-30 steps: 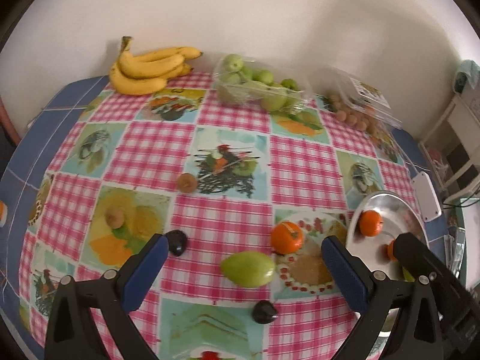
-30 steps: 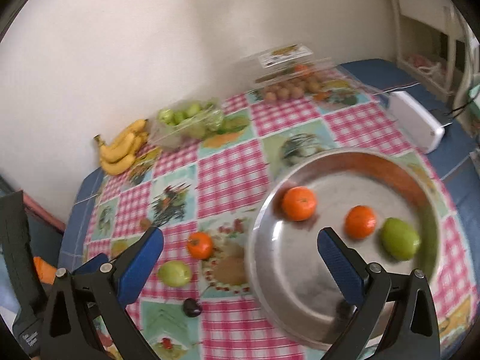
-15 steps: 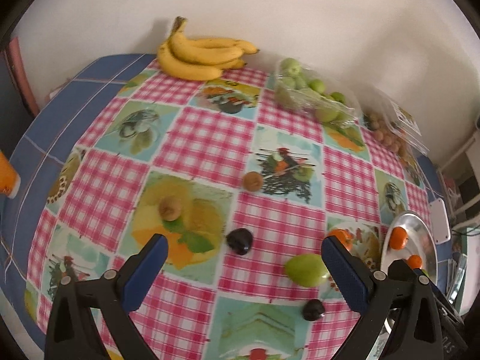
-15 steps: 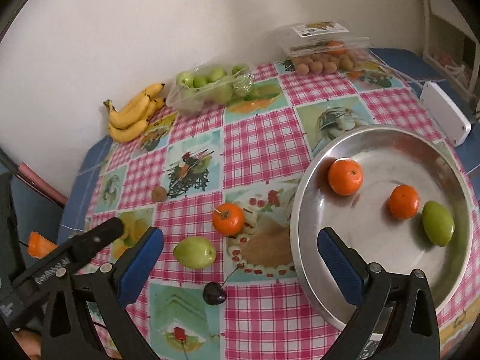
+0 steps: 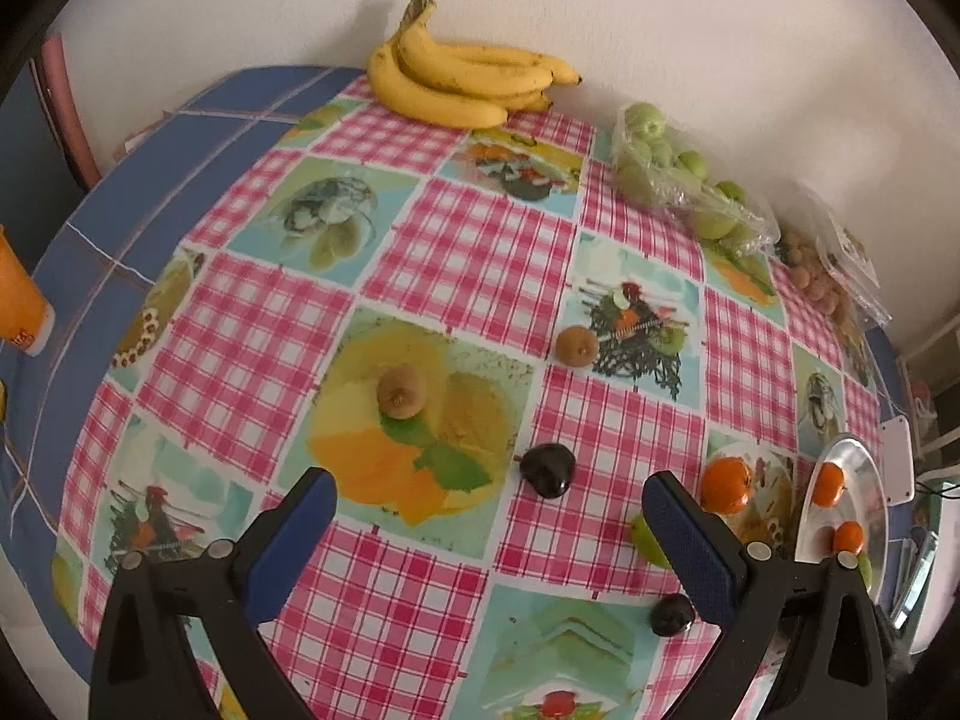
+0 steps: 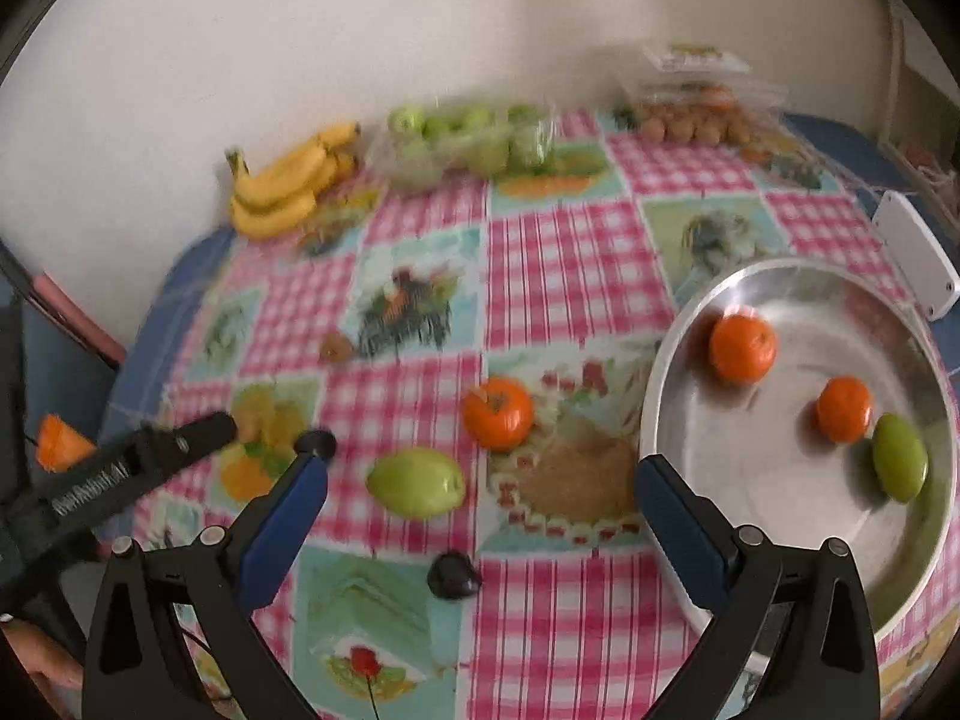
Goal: Organize fruits
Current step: 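Lower the right gripper onto a dark cherry and close it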
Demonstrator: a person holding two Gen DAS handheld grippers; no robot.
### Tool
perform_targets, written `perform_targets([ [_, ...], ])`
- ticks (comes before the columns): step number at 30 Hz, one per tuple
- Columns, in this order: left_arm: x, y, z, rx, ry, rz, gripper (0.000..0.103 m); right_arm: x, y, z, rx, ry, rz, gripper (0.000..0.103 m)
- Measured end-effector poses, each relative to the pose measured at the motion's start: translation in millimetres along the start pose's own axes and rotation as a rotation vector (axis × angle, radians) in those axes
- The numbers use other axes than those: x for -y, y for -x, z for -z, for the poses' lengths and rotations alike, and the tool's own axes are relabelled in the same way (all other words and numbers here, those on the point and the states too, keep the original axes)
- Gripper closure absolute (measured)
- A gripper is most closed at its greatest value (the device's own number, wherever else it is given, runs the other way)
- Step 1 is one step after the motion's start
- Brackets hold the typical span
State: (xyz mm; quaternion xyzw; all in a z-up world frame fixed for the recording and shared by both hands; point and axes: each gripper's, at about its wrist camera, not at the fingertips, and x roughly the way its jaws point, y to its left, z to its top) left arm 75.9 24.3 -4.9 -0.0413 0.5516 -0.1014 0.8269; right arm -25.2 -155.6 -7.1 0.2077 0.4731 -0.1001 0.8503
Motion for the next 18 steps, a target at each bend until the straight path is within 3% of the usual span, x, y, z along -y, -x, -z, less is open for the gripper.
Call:
perform_targets([
  [10, 13, -28, 14, -0.106, -0.06, -0.029, 0.0, -12, -36, 23, -0.177, 0.047, 0.043, 0.003],
  [13, 13, -35, 17, -0.136, -0.054, -0.033, 0.0, -17, -43, 27, -0.201, 0.069, 0.057, 0.019],
  [18, 13, -39, 19, -0.144, -0.054, -0.033, 0.0, -21, -53, 32, -0.24, 0.092, 0.075, 0.027],
])
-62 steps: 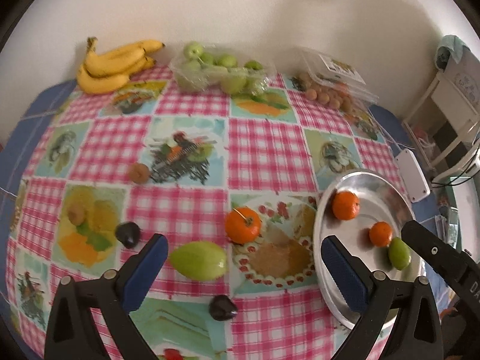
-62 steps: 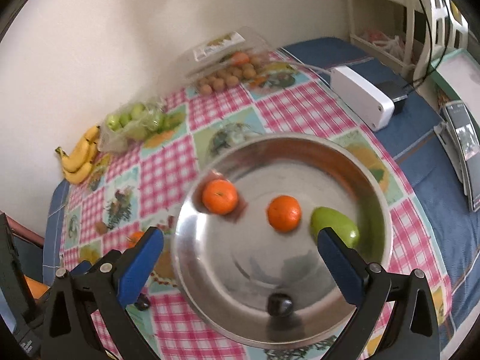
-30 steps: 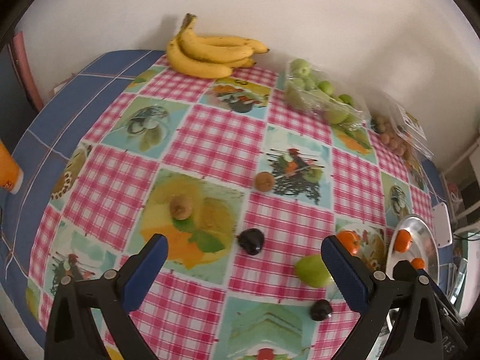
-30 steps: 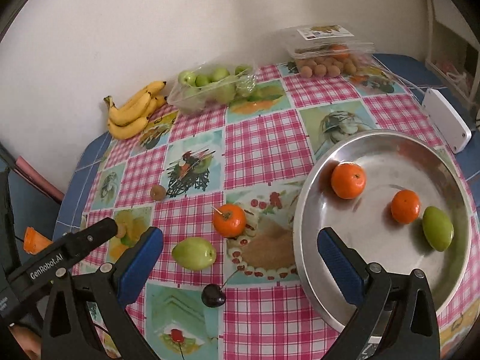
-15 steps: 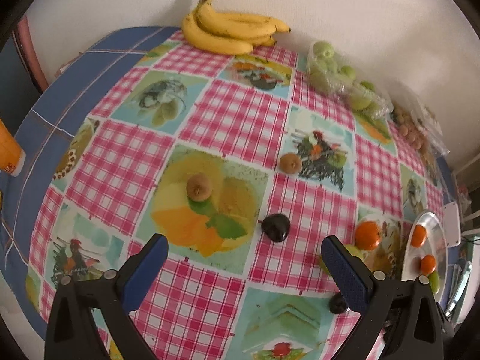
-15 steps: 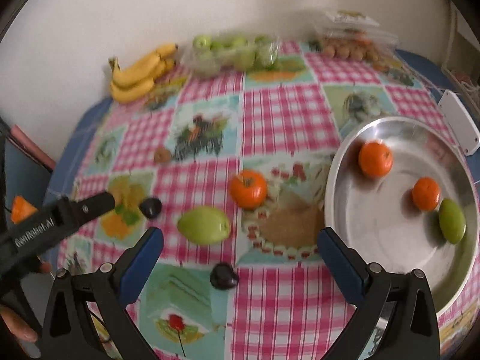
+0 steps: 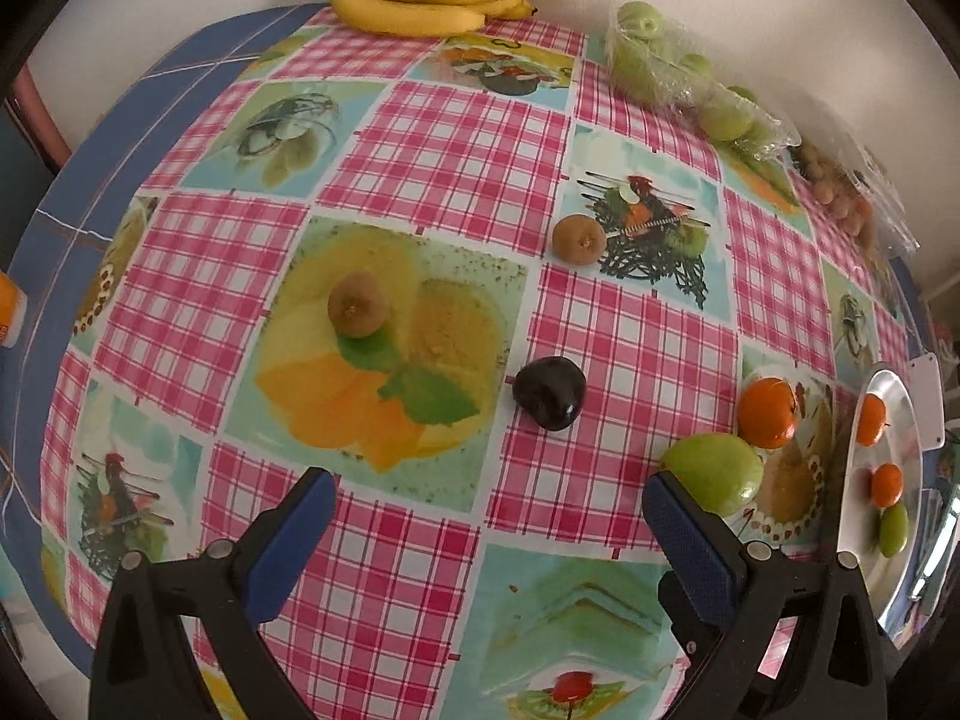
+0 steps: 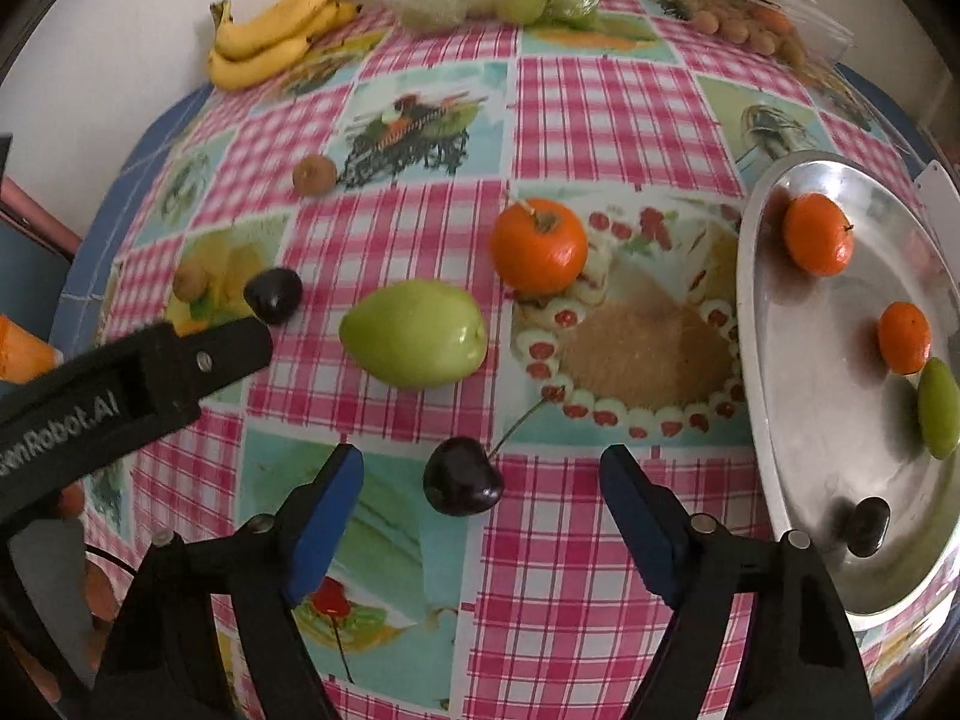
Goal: Organize fruits
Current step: 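Lower the right gripper onto a dark cherry and close it, then lower the left gripper onto a large green pear and close it while the right holds the cherry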
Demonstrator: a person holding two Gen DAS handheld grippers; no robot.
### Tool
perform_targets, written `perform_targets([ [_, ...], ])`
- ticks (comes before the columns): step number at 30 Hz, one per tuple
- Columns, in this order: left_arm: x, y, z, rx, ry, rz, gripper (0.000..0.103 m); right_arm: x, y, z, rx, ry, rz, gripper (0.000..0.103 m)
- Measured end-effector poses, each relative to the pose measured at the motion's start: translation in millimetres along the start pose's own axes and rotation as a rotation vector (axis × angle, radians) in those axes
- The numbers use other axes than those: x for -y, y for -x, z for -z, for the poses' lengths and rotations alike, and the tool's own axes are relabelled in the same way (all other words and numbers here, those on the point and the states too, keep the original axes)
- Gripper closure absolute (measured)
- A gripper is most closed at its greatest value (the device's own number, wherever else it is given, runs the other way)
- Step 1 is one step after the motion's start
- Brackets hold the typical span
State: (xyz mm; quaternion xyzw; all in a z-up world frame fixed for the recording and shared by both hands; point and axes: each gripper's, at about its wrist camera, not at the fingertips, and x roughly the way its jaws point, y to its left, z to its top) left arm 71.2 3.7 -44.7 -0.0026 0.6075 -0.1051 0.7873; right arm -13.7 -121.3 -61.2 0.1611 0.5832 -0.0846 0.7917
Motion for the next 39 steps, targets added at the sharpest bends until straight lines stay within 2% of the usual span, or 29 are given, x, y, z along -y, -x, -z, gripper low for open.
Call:
perform_targets([
  [1, 0, -1, 0, -0.001, 0.001, 0.0, 0.0, -1, -1, 0, -0.001, 0.003, 0.009, 0.032],
  [4, 0, -2, -2, -0.005, 0.002, -0.003, 0.0, -2, -1, 1, 0.0, 0.011, 0.018, 0.035],
  [11, -1, 0, 0, -0.003, 0.002, -0.005, 0.0, -6, 0, 3, 0.0, 0.042, 0.03, 0.062],
  [17, 2, 0, -2, 0.001, 0.001, -0.006, 0.0, -12, -1, 4, -0.008, 0.064, 0.009, 0.074],
  [27, 4, 8, -2, 0.027, 0.007, 0.005, 0.0, -11, 3, 2, -0.001, 0.057, -0.028, 0.075],
  [39, 7, 19, -6, 0.068, 0.022, 0.016, 0.0, -3, 27, -3, 0.06, 0.021, -0.088, 0.075],
])
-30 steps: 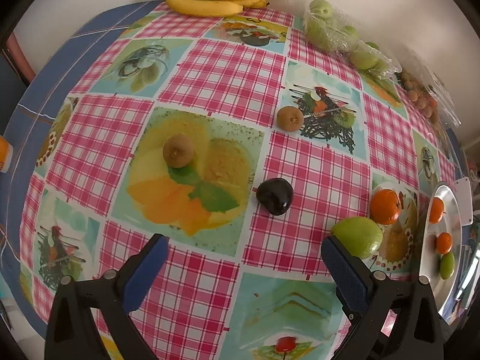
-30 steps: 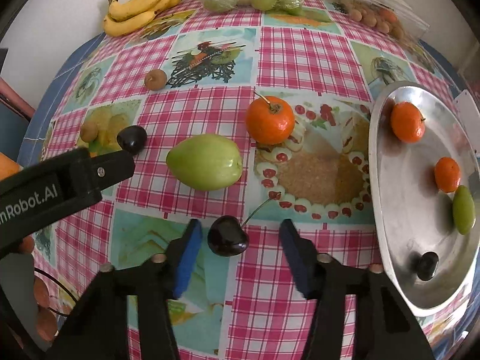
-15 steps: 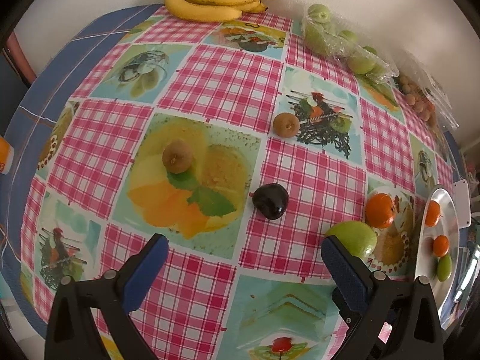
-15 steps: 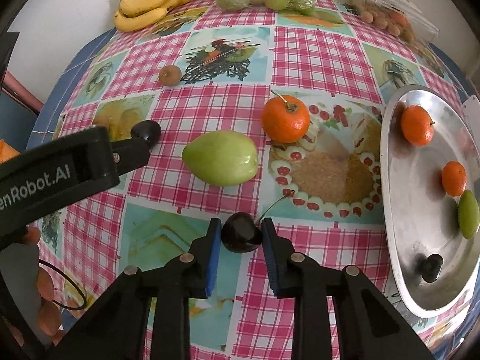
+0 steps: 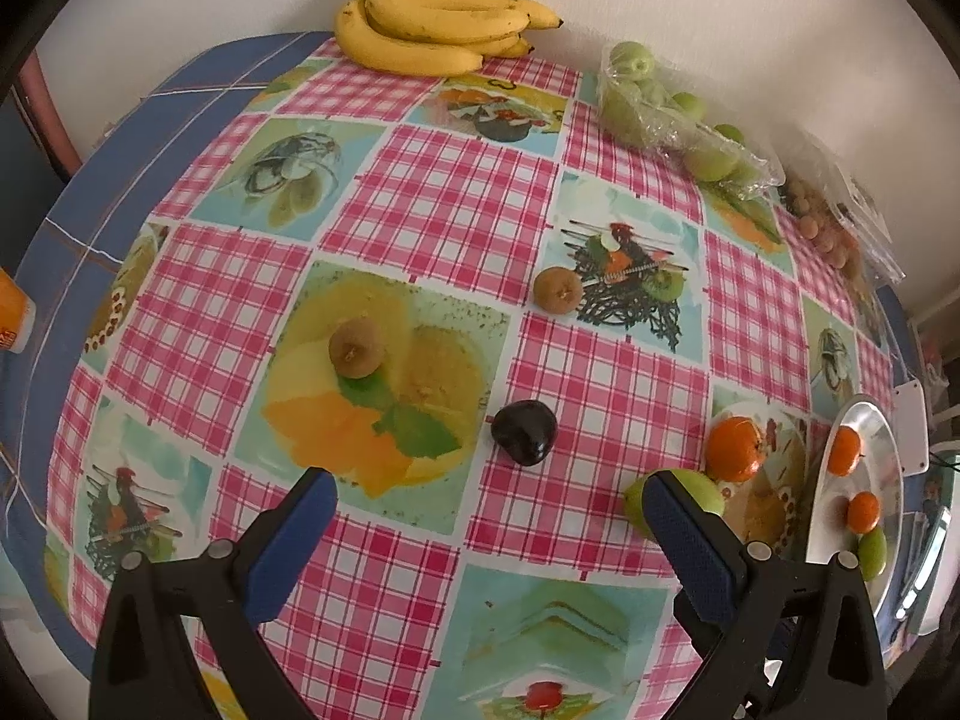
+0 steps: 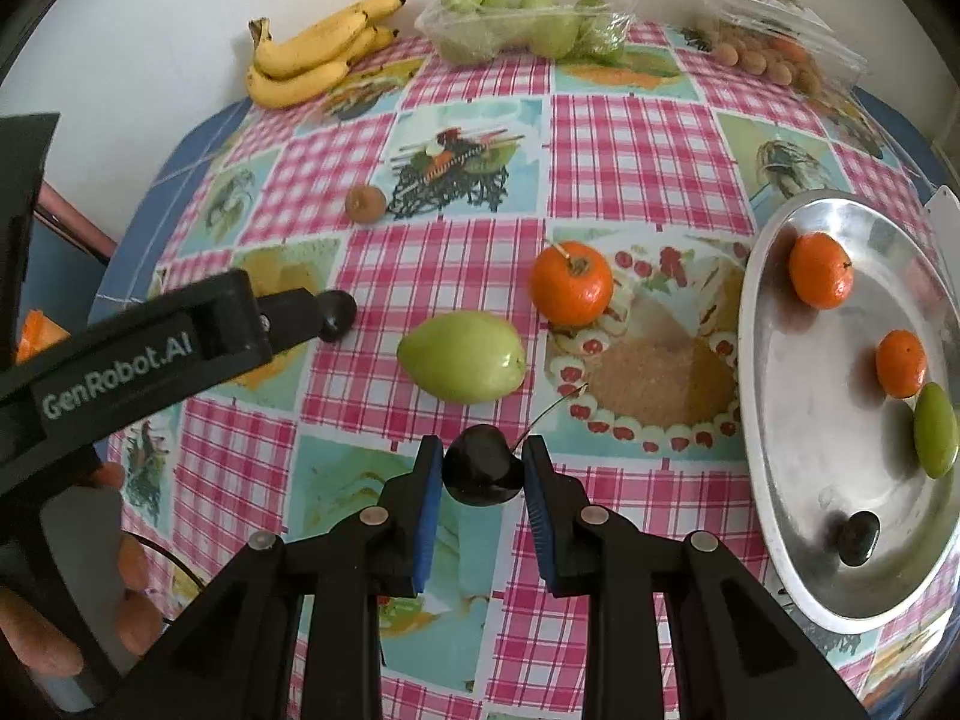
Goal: Organize fruits
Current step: 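Lower the left gripper onto a large green pear and close it while the right holds the cherry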
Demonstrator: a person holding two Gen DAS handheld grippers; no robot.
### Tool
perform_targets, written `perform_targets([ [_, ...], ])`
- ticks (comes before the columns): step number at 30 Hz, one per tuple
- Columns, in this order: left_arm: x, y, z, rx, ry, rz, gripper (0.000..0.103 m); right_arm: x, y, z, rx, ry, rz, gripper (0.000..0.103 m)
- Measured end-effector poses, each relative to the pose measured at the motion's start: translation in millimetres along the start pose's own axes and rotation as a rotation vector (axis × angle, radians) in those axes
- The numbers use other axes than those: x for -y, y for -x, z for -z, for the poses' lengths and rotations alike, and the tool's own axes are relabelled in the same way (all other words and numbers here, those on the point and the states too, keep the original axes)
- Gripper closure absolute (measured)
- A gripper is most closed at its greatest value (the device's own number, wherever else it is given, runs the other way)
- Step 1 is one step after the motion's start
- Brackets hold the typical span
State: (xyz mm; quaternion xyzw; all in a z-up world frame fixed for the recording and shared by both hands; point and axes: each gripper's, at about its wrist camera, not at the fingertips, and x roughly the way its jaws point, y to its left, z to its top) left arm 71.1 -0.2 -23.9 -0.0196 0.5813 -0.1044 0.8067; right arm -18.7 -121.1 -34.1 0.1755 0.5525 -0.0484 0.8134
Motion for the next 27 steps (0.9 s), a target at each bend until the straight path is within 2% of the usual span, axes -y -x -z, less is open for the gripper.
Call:
perform_targets([
  [10, 15, 0, 2, 0.009, -0.003, 0.009, 0.0, 19, 12, 1, 0.02, -0.063, -0.01, 0.075],
  [22, 50, -5, 9, -0.007, -0.063, 0.078, 0.002, 79, 39, -3, 0.077, -0.216, -0.013, 0.075],
  [27, 66, -13, 11, -0.019, -0.093, 0.101, 0.01, 96, 45, -1, 0.085, -0.26, -0.017, 0.075],
])
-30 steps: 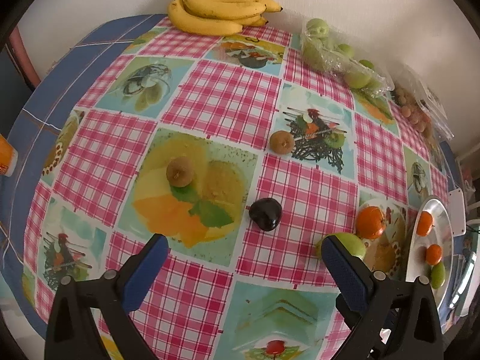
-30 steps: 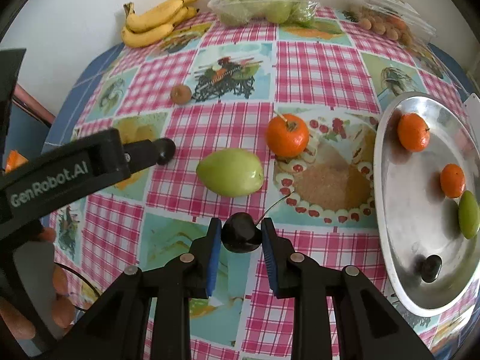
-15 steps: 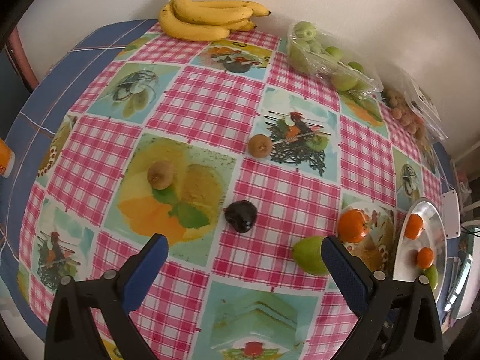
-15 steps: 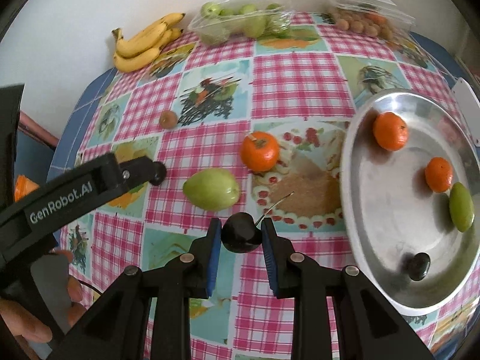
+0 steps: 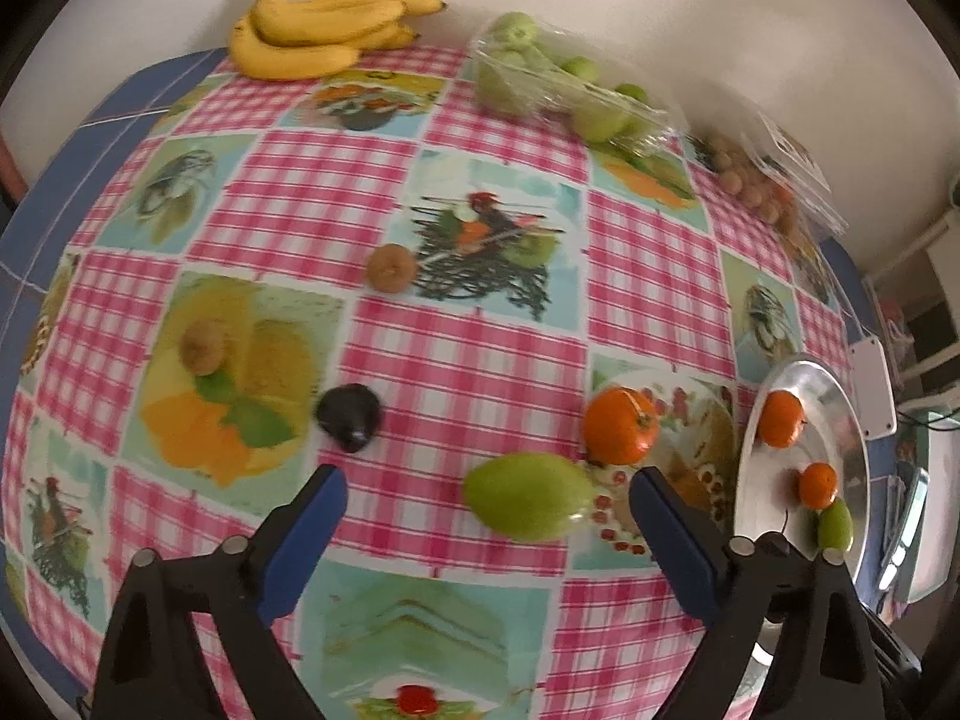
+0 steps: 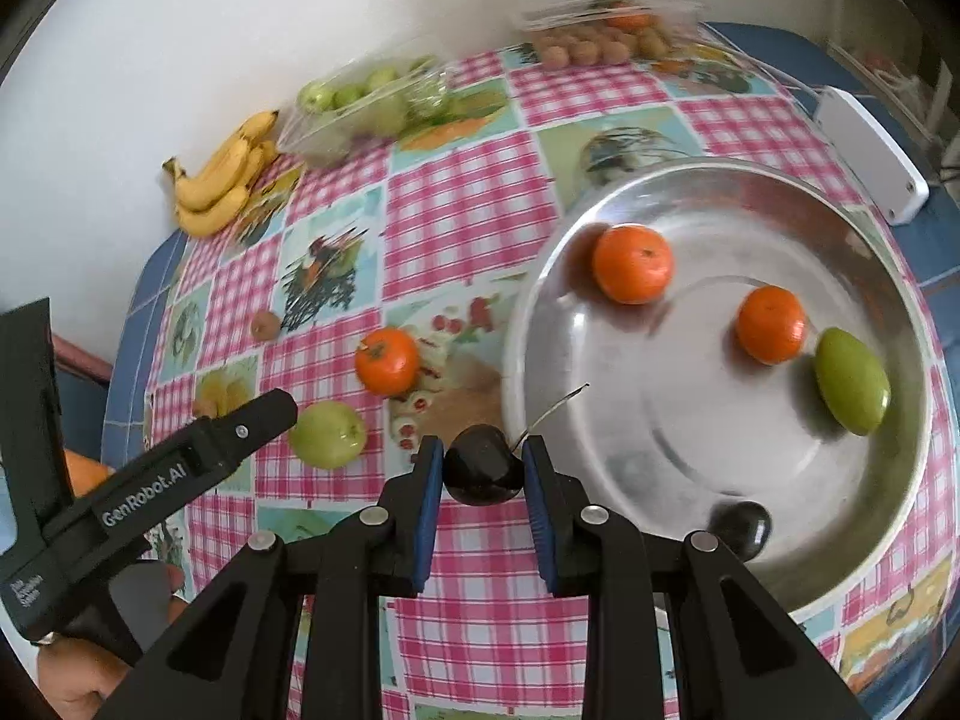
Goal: Organize fruits
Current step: 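Lower the left gripper onto a large green pear and close it while the right holds the cherry, then carry the green pear and dark cherry in both grippers over the steel bowl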
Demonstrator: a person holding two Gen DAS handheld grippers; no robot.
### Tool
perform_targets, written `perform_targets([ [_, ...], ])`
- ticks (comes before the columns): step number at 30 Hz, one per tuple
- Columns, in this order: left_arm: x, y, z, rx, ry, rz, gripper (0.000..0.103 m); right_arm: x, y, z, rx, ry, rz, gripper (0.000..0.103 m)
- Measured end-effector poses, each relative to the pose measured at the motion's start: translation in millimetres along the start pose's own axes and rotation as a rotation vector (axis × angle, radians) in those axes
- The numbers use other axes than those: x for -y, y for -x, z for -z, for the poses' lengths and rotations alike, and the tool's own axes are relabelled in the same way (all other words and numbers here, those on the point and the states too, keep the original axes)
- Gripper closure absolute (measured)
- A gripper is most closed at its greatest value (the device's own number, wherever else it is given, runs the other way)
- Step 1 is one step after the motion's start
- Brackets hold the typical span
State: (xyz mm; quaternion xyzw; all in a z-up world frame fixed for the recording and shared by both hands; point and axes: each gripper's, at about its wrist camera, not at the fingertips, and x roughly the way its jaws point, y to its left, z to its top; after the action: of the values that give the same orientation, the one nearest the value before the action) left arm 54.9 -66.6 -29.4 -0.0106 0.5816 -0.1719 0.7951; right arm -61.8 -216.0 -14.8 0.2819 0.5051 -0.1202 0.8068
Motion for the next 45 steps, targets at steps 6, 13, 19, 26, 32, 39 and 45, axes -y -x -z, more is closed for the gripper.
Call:
perform_targets([
  [6, 17, -13, 3, -0.021, -0.054, -0.01, 0.014, 5, 4, -1, 0.004, -0.008, -0.006, 0.075],
  [13, 28, -21, 7, -0.027, -0.116, -0.043, 0.025, 6, 3, -1, 0.0, -0.01, -0.014, 0.075],
  [19, 30, -26, 7, -0.038, -0.134, -0.043, 0.033, 7, 3, -1, -0.003, -0.018, -0.018, 0.075],
  [26, 30, -27, 7, -0.035, -0.144, -0.05, 0.044, 7, 4, -1, -0.005, -0.026, -0.021, 0.075],
  [32, 27, -26, 6, -0.038, -0.124, -0.028, 0.044, 8, 3, -1, -0.006, -0.028, -0.021, 0.075],
  [39, 19, -10, 0, 0.0, -0.081, 0.004, 0.044, 8, 4, -1, -0.004, -0.034, -0.025, 0.075],
  [45, 15, 11, -9, 0.051, -0.054, 0.029, 0.044, 9, 12, -2, 0.019, -0.049, -0.04, 0.075],
])
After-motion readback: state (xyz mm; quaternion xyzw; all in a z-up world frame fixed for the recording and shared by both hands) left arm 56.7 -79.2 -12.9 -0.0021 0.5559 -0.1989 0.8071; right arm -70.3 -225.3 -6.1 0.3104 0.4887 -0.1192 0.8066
